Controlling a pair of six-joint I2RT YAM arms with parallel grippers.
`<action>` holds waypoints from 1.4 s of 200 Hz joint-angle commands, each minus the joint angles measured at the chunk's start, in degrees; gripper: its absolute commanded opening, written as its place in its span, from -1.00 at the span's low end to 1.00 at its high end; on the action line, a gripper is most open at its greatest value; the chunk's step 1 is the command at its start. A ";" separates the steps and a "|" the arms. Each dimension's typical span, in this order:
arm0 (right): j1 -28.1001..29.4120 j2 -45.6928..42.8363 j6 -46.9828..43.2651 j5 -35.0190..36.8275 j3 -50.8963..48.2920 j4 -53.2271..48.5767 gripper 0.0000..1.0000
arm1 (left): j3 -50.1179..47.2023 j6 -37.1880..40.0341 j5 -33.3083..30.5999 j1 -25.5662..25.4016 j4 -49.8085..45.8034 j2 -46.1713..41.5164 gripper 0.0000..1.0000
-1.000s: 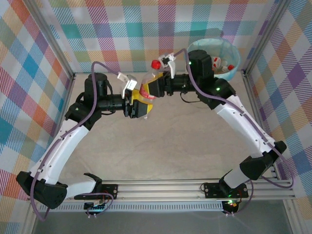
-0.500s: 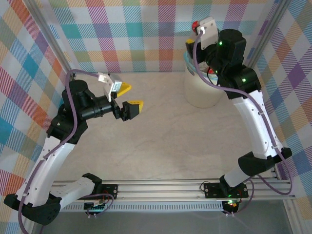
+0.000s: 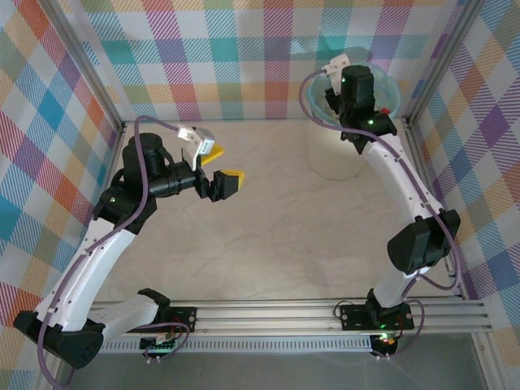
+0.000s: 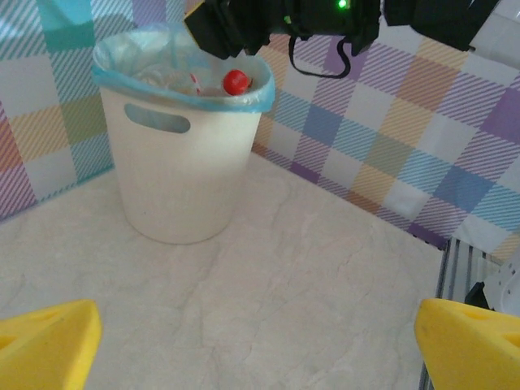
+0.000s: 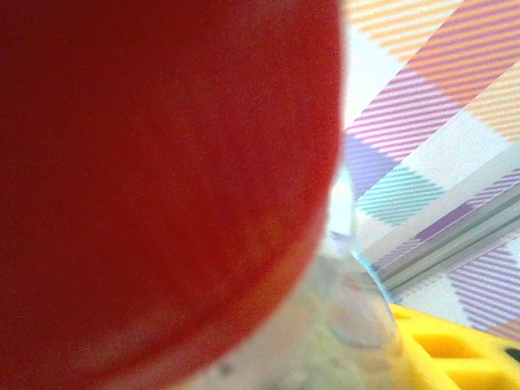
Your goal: Put the plastic bottles in the bin
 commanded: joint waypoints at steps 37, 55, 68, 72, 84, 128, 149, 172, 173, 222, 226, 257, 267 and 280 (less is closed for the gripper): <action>0.21 -6.72 4.27 4.74 -10.67 14.15 0.21 | -1.73 0.21 0.03 -0.34 2.50 1.27 0.96; 0.24 -6.59 6.01 6.10 -9.54 12.06 0.38 | -2.06 -0.11 -0.08 -0.34 2.87 1.46 0.96; 0.12 -6.26 8.56 7.66 -7.37 8.80 0.63 | -2.00 -0.24 -0.15 -0.34 2.90 1.62 0.96; 0.13 -6.24 9.20 7.86 -6.71 7.62 0.67 | -1.92 -0.22 -0.12 -0.34 2.81 1.63 0.96; 0.14 -6.33 11.67 7.64 -4.52 4.33 0.74 | -1.79 -0.16 -0.30 -0.34 2.56 1.50 0.96; 0.12 -6.91 20.97 2.40 5.71 -6.86 0.66 | -1.68 -0.33 -1.03 -0.25 1.73 0.81 0.96; 0.21 -5.61 23.79 -0.77 8.84 -9.23 0.44 | -1.90 -0.50 -1.67 -0.25 1.64 0.30 0.96; 0.22 -2.61 23.18 1.54 11.05 -12.43 0.21 | -2.17 -1.06 -2.35 -0.25 1.49 0.09 0.96; 0.23 -2.51 23.21 1.58 11.04 -12.54 0.20 | -2.17 -1.09 -2.40 -0.21 1.49 0.05 0.96; -0.23 -3.29 25.17 6.09 -0.62 -9.63 0.00 | -3.31 -1.74 -3.04 -0.22 0.76 -0.72 0.96; -0.28 -3.03 25.72 6.09 -1.08 -9.98 0.00 | -3.31 -1.82 -3.14 -0.17 0.79 -0.64 0.96; -0.54 -0.43 27.90 6.03 1.44 -13.63 0.09 | -2.81 -2.92 -4.65 -0.17 0.53 -0.07 0.95; -0.47 -0.22 28.07 6.00 3.70 -14.29 0.12 | -2.63 -3.17 -5.39 -0.14 0.50 0.06 0.96; -0.46 -0.31 28.01 5.71 6.69 -14.78 0.16 | -2.52 -3.53 -6.56 -0.08 0.27 0.01 0.96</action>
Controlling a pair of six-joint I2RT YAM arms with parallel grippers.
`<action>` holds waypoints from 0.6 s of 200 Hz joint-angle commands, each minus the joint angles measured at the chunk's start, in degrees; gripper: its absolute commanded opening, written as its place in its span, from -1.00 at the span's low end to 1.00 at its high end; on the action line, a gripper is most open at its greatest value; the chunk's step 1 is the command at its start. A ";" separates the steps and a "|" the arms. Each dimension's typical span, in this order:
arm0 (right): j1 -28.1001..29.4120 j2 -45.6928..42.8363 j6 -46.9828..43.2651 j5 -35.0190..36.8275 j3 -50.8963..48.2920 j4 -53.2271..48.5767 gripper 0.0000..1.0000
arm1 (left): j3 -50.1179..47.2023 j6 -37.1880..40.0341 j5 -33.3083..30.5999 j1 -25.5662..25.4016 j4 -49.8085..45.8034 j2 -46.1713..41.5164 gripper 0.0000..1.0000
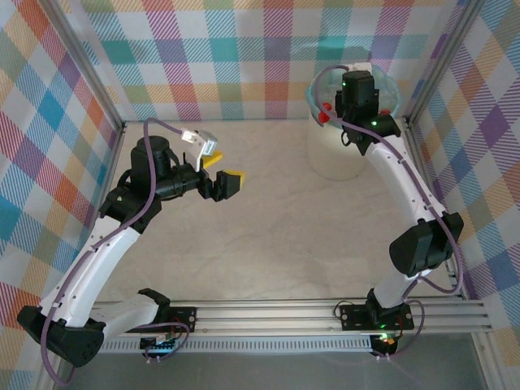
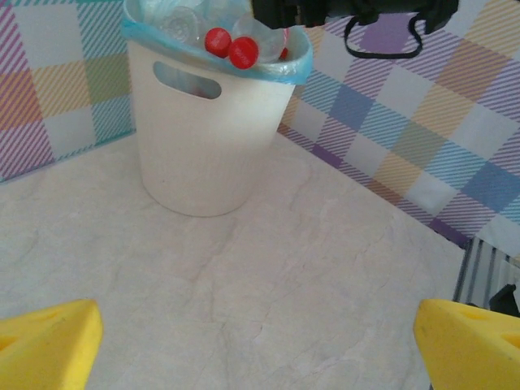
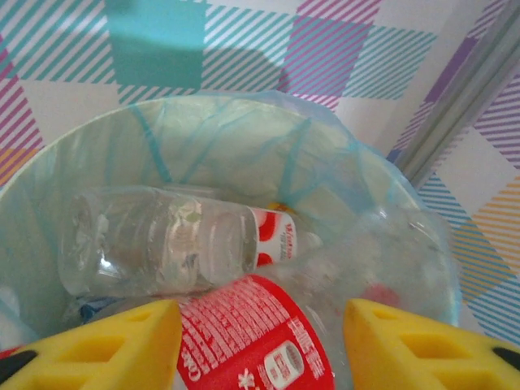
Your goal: Put the plastic bottles in the bin
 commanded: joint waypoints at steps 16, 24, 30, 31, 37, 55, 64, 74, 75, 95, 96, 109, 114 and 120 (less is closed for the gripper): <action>0.05 0.22 1.11 -1.53 8.44 -4.92 0.21 | 0.06 -1.98 -3.72 0.10 0.30 -0.47 0.95; 0.06 0.25 1.73 -2.81 10.37 -6.22 0.24 | -0.01 -2.44 -4.47 0.19 0.30 -0.42 0.96; 0.13 0.15 2.50 -4.11 11.58 -7.54 0.27 | -0.09 -2.68 -5.00 0.28 0.33 -0.32 0.95; 0.14 0.13 2.65 -4.34 11.76 -7.77 0.27 | -0.09 -2.71 -5.09 0.27 0.33 -0.28 0.95; 0.22 -0.19 3.38 -5.82 12.66 -8.76 0.28 | -0.18 -2.93 -5.46 0.40 0.19 -0.12 0.96; 0.94 -2.41 4.06 -9.56 10.55 -8.01 0.27 | -0.18 -3.70 -5.88 0.69 0.20 0.42 0.96; 0.95 -3.47 4.50 -10.35 8.61 -7.43 0.22 | -0.10 -4.00 -5.79 0.85 0.20 0.77 0.95; 0.99 -4.02 4.47 -10.33 6.44 -7.03 0.15 | -0.10 -4.23 -5.70 0.97 0.19 0.95 0.96; 1.01 -4.02 4.47 -10.35 6.21 -6.99 0.15 | -0.10 -4.27 -5.70 0.97 0.21 0.93 0.96; 0.93 -3.82 4.92 -11.24 2.51 -7.17 0.01 | -0.09 -4.93 -6.33 1.36 0.15 1.30 0.95; 0.89 -3.79 4.96 -11.34 2.26 -7.15 0.01 | -0.09 -5.02 -6.37 1.39 0.11 1.33 0.95; 0.82 -2.73 5.17 -12.11 0.00 -6.97 -0.02 | -0.18 -5.70 -7.05 1.75 -0.18 1.43 0.95; 0.78 -2.23 5.27 -12.21 -0.29 -7.14 -0.02 | -0.18 -5.98 -7.28 1.97 -0.35 1.50 0.95; 0.57 -1.45 5.48 -12.33 -0.39 -7.68 -0.01 | -0.33 -6.29 -7.49 2.18 -0.61 1.52 0.95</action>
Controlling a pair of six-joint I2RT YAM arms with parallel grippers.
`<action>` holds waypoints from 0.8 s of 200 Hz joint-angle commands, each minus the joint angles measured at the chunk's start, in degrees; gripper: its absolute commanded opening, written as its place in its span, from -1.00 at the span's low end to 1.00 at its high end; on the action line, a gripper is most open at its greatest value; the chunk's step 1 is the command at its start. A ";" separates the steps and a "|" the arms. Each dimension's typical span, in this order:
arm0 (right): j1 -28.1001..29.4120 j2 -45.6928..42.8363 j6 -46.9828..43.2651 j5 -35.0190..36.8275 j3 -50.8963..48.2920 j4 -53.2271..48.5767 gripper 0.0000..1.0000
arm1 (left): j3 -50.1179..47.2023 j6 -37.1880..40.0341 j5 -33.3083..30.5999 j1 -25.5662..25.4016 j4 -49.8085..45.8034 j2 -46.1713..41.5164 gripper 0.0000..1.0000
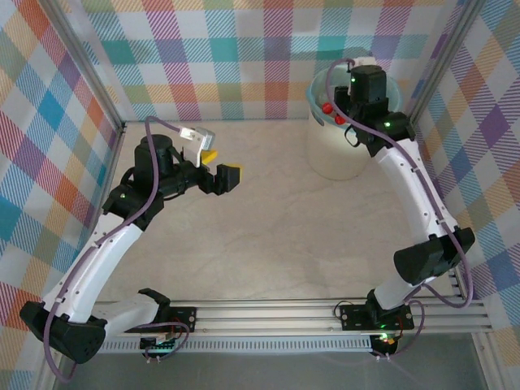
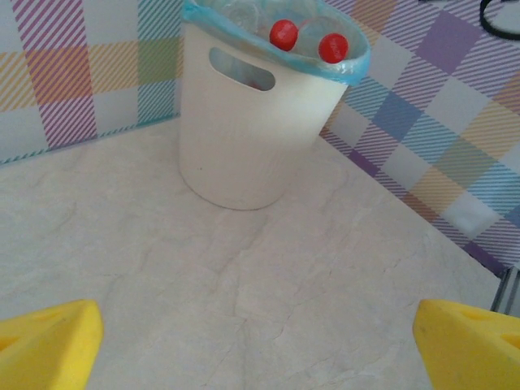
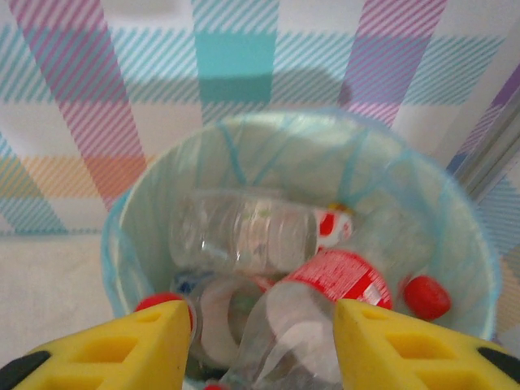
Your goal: Put the plastic bottles in the bin
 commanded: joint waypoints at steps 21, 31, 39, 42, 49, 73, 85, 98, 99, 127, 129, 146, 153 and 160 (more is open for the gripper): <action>-1.44 4.71 2.99 -1.34 -1.34 -3.17 0.01 | -0.34 -3.04 -2.04 2.18 -1.62 0.04 0.95; -2.20 5.35 3.66 -1.03 -0.71 -3.58 0.03 | -0.51 -3.45 -2.21 2.64 -2.04 -0.27 0.95; -2.78 5.84 4.19 -0.94 0.09 -3.99 0.04 | -0.73 -3.75 -2.22 3.08 -2.31 -0.51 0.95; -2.99 5.94 4.36 -0.92 0.36 -4.14 0.05 | -0.78 -3.89 -2.22 3.24 -2.38 -0.64 0.95; -3.47 6.29 4.68 -0.93 0.93 -4.23 0.06 | -0.88 -4.24 -2.22 3.57 -2.43 -0.71 0.95; -4.76 7.59 5.38 -1.34 2.32 -4.96 0.09 | -1.41 -5.28 -2.37 4.41 -2.52 -1.10 0.95; -5.28 8.18 5.90 -1.95 2.55 -5.29 0.10 | -1.51 -5.92 -2.62 4.67 -2.59 -1.10 0.95; -6.20 8.67 7.11 -3.66 2.22 -5.52 0.11 | -1.50 -6.55 -2.92 4.86 -2.77 -0.96 0.95; -6.28 8.69 7.27 -3.83 2.21 -5.58 0.11 | -1.50 -6.61 -2.92 4.87 -2.77 -0.99 0.95; -7.38 9.33 9.47 -6.11 2.12 -6.44 0.17 | -0.98 -7.77 -3.52 5.31 -3.84 -0.98 0.95; -7.41 9.38 9.52 -6.17 2.09 -6.37 0.18 | -0.91 -7.85 -3.58 5.31 -3.90 -1.01 0.95; -8.08 9.90 10.04 -6.73 2.29 -6.55 0.20 | -1.02 -8.59 -4.62 5.57 -4.42 -1.38 0.95; -8.50 10.23 10.58 -7.65 2.70 -7.05 0.21 | -1.06 -8.89 -5.06 5.66 -4.69 -1.46 0.95; -8.88 10.58 11.10 -8.79 3.40 -7.81 0.21 | -1.00 -9.28 -5.51 5.75 -5.00 -1.69 0.95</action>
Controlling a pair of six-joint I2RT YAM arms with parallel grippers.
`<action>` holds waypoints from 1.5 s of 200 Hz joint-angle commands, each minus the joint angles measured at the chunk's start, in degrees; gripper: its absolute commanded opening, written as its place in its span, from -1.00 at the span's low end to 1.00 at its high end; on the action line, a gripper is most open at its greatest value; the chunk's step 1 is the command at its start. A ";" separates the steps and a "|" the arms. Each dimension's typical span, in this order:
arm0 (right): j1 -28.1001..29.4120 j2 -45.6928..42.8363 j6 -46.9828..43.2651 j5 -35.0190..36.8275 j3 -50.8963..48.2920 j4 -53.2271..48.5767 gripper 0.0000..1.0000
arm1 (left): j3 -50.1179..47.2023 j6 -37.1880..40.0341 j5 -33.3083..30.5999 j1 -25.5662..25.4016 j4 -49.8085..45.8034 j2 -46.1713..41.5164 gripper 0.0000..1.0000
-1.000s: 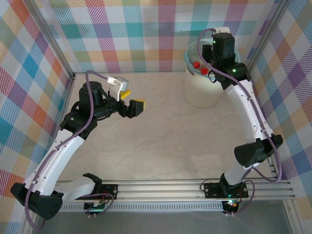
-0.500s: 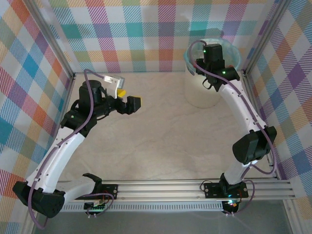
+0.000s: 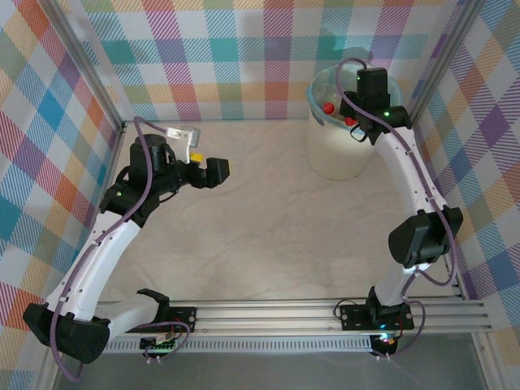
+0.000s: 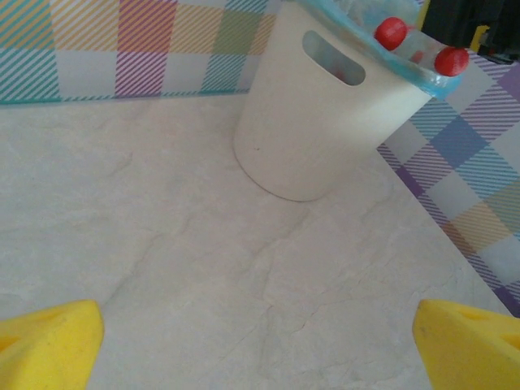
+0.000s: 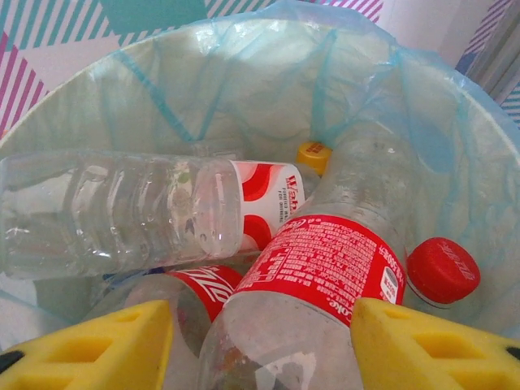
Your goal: Put the plastic bottles in the bin
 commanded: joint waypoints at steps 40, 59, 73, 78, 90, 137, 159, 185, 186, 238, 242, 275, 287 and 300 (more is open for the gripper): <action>-1.27 0.85 4.95 -8.17 6.83 -9.15 0.48 | 0.91 -3.41 -9.18 2.27 -4.23 -3.38 0.96; -1.27 -1.88 5.02 -9.43 10.81 -11.16 0.74 | 0.43 -3.34 -16.28 2.96 -4.26 -5.25 1.00; -1.27 -4.90 4.79 -10.61 12.69 -12.04 0.85 | -2.15 -3.76 -23.16 3.30 -1.83 -7.41 1.00; -1.29 -6.31 4.59 -11.04 12.66 -12.05 0.87 | -3.77 -3.88 -25.57 3.44 -0.48 -8.30 1.00; -1.27 -9.74 4.33 -12.03 11.38 -11.83 0.90 | -7.47 -4.34 -31.25 3.66 3.02 -10.31 1.00; -1.27 -37.90 2.91 -14.85 -26.82 7.60 0.91 | -28.04 -0.88 -47.75 3.72 20.74 -17.69 1.00; -1.27 -48.39 0.29 -12.66 -44.25 13.04 0.93 | -39.83 1.42 -52.65 3.75 28.27 -21.14 1.00; -1.31 -53.80 -3.99 -10.47 -58.84 17.49 0.97 | -51.73 4.22 -53.33 4.48 38.93 -22.47 1.00; -1.29 -53.95 -4.06 -10.32 -59.43 17.84 0.97 | -52.07 4.27 -53.28 4.56 39.41 -22.46 1.00; -1.27 -48.34 -12.42 -5.52 -86.73 54.27 0.99 | -60.33 2.95 -40.51 14.72 57.51 -9.40 1.00; -1.39 -47.33 -12.83 -5.37 -87.91 57.02 0.99 | -59.46 2.87 -38.65 15.28 57.35 -8.03 1.00; -3.08 -33.97 -11.73 -7.79 -94.35 77.65 0.99 | -52.51 6.22 -25.05 17.85 60.85 6.35 1.00; -3.75 -28.87 -11.45 -8.87 -94.43 83.26 0.99 | -50.74 6.56 -21.87 18.75 62.73 10.08 1.00; -5.34 -25.88 -12.19 -14.61 -92.87 84.65 0.99 | -49.52 7.42 -19.29 19.33 65.55 13.29 1.00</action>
